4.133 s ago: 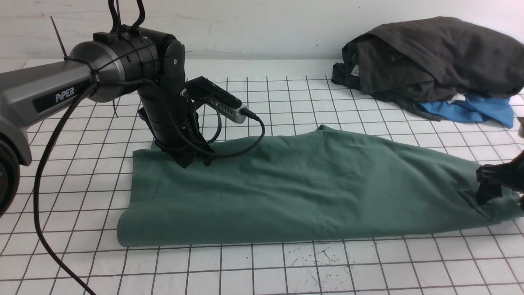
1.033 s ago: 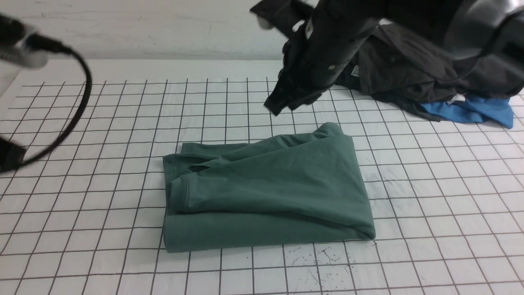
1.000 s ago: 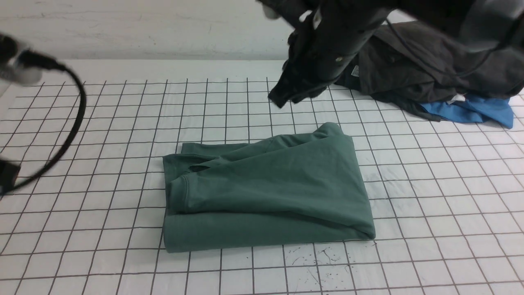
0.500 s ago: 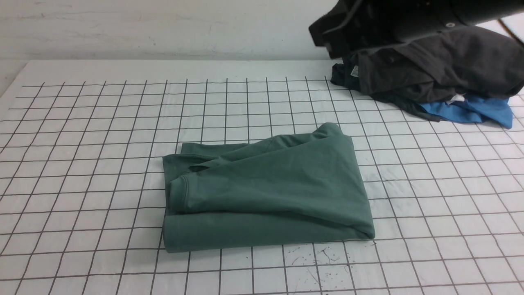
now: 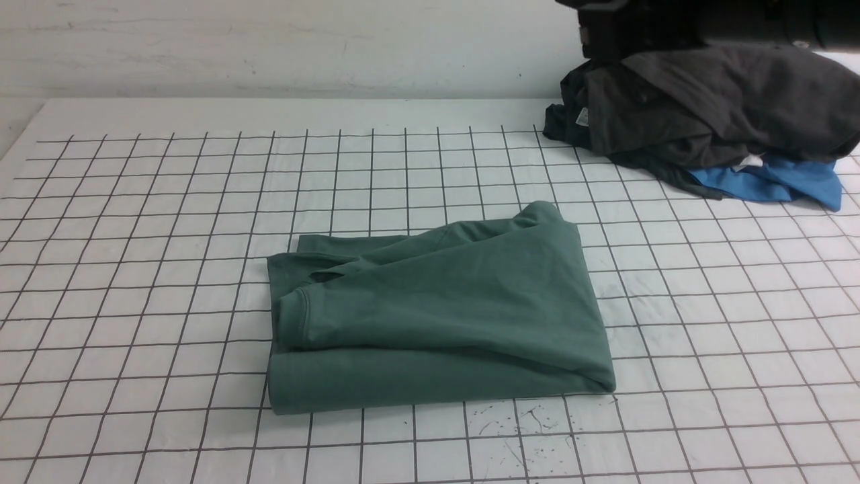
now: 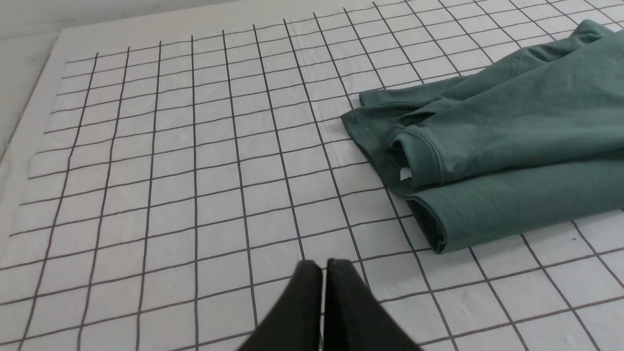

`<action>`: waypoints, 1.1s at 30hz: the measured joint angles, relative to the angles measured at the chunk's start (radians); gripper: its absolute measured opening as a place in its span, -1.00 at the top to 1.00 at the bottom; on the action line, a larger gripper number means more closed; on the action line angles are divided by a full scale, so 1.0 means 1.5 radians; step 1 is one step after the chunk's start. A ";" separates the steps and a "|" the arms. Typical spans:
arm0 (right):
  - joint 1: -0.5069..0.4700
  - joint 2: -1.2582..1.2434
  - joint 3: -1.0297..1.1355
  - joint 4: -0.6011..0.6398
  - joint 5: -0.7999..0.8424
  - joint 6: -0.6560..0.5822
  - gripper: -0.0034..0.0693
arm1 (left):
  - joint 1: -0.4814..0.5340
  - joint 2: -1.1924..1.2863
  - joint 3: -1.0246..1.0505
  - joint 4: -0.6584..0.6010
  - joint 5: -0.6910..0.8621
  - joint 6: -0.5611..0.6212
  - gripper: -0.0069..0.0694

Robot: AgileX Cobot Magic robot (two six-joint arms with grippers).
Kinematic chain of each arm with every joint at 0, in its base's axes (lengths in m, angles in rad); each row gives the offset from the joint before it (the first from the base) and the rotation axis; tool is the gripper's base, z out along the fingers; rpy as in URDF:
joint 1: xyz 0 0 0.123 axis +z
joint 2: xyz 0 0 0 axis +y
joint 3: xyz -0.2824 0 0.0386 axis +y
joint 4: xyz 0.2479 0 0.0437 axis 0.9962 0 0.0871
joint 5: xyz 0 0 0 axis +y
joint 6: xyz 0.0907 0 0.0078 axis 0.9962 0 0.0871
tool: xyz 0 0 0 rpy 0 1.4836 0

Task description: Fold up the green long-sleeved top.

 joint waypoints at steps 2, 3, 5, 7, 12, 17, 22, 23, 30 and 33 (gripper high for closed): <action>0.000 -0.039 0.049 0.000 -0.021 0.000 0.94 | 0.000 0.000 0.000 0.000 0.000 0.000 0.83; 0.000 -0.055 0.068 0.000 -0.027 0.000 0.94 | 0.000 0.000 0.000 0.000 0.000 0.000 0.83; 0.000 -0.080 0.095 0.000 -0.034 0.000 0.94 | 0.000 0.000 0.000 0.000 0.000 0.000 0.83; 0.000 -0.125 0.133 0.000 -0.042 -0.001 0.94 | 0.000 0.000 0.000 0.000 0.000 0.000 0.83; 0.000 -0.235 0.204 0.001 -0.044 -0.001 0.94 | 0.000 0.000 0.000 0.000 0.000 0.000 0.83; 0.000 -0.343 0.256 0.002 -0.024 -0.001 0.94 | 0.000 0.000 0.000 0.000 0.000 0.000 0.83; 0.000 -0.412 0.273 0.002 0.055 -0.001 0.94 | 0.000 0.000 0.000 0.000 0.000 0.000 0.83; 0.000 -0.423 0.273 0.002 0.075 -0.001 0.94 | 0.000 0.000 0.000 0.000 0.000 0.000 0.83; 0.000 -0.444 0.273 -0.047 0.129 -0.001 0.94 | 0.000 0.000 0.000 0.000 0.000 0.000 0.83; 0.000 -0.444 0.273 -0.053 0.131 0.006 0.94 | 0.000 0.000 0.000 0.000 0.000 0.000 0.83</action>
